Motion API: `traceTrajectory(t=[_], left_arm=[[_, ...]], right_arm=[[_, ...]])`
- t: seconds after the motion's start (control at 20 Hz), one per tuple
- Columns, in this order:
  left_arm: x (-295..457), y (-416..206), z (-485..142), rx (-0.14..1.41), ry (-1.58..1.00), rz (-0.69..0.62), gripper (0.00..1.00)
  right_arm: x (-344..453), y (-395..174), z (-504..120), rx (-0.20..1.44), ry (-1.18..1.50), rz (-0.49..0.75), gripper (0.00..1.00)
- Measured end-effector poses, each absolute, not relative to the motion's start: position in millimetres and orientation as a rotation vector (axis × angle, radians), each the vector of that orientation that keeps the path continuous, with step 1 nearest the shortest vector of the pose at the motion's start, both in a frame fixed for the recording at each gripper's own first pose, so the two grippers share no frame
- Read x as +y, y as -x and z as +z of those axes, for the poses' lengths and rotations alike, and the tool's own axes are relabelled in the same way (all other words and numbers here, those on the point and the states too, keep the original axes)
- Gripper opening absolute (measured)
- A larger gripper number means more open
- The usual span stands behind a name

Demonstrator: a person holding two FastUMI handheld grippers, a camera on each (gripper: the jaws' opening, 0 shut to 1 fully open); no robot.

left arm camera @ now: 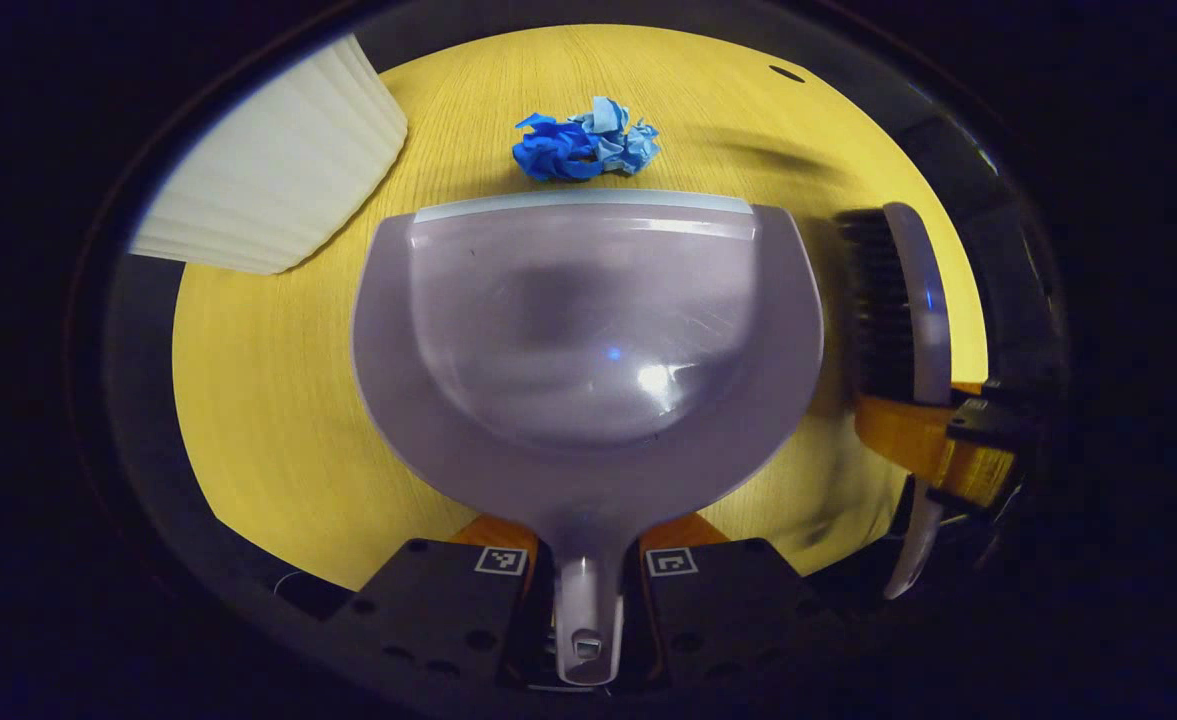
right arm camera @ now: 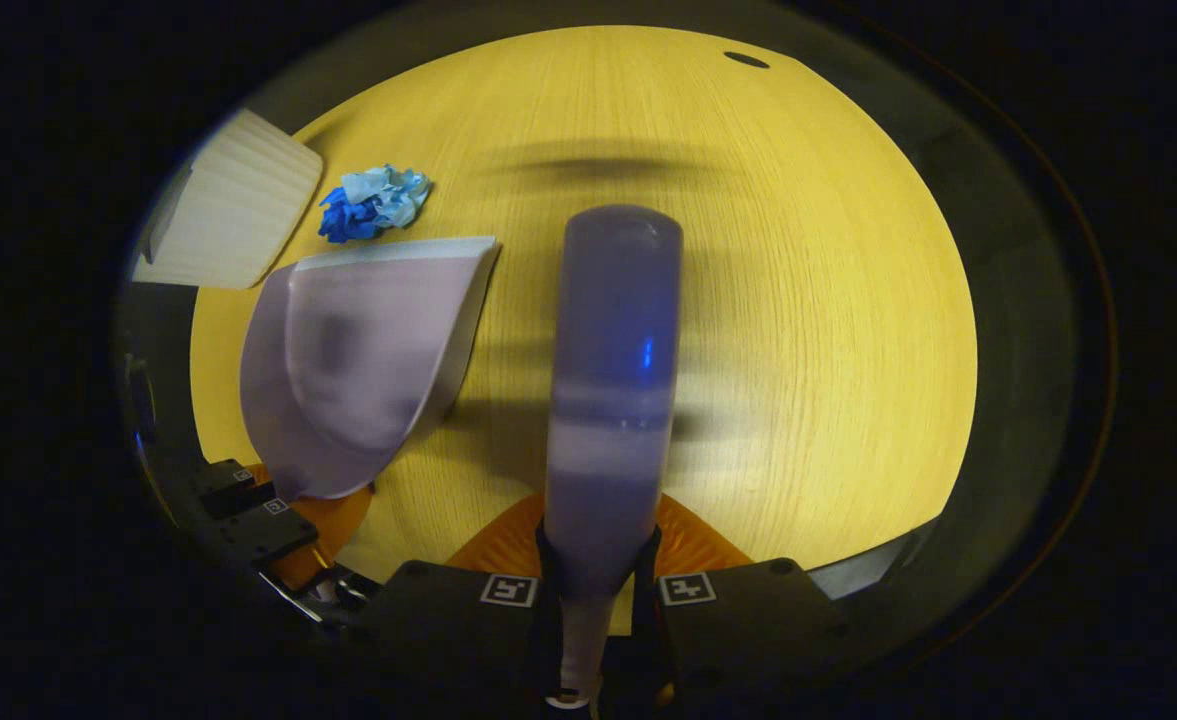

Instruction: Pick up the small broom and dustpan from the desktop, sweep the trash into the dustpan with the broom, and then empty the trash into the garbage bin.

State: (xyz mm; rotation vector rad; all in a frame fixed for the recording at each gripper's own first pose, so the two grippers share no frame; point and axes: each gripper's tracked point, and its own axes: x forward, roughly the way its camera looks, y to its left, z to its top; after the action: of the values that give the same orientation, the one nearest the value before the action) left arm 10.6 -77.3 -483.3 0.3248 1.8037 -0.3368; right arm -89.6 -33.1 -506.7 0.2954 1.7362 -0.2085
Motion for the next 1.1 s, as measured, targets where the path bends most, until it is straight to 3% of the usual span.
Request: traceTrajectory(t=[0.15,0.4,0.65,0.9,1.1], left_arm=[[-56.9,-3.9,-479.3,1.802,-0.351,-0.355,0.27],[-33.1,2.1,-476.9,1.778,-0.430,-0.414,0.25],[-22.6,8.3,-477.6,1.778,-0.444,-0.451,0.27],[-15.5,1.3,-478.0,1.757,-0.501,-0.482,0.27],[-15.3,-1.0,-484.8,1.748,-0.530,-0.513,0.27]], right_arm=[[-50.1,63.8,-498.6,1.693,-0.175,-0.129,0.30],[-85.2,-26.9,-491.2,1.612,0.012,-0.025,0.29],[-83.9,-122.1,-510.8,1.555,0.335,0.210,0.29],[-48.3,-112.3,-551.1,1.632,0.519,0.412,0.29],[-26.6,-96.3,-539.9,1.641,0.584,0.633,0.29]])
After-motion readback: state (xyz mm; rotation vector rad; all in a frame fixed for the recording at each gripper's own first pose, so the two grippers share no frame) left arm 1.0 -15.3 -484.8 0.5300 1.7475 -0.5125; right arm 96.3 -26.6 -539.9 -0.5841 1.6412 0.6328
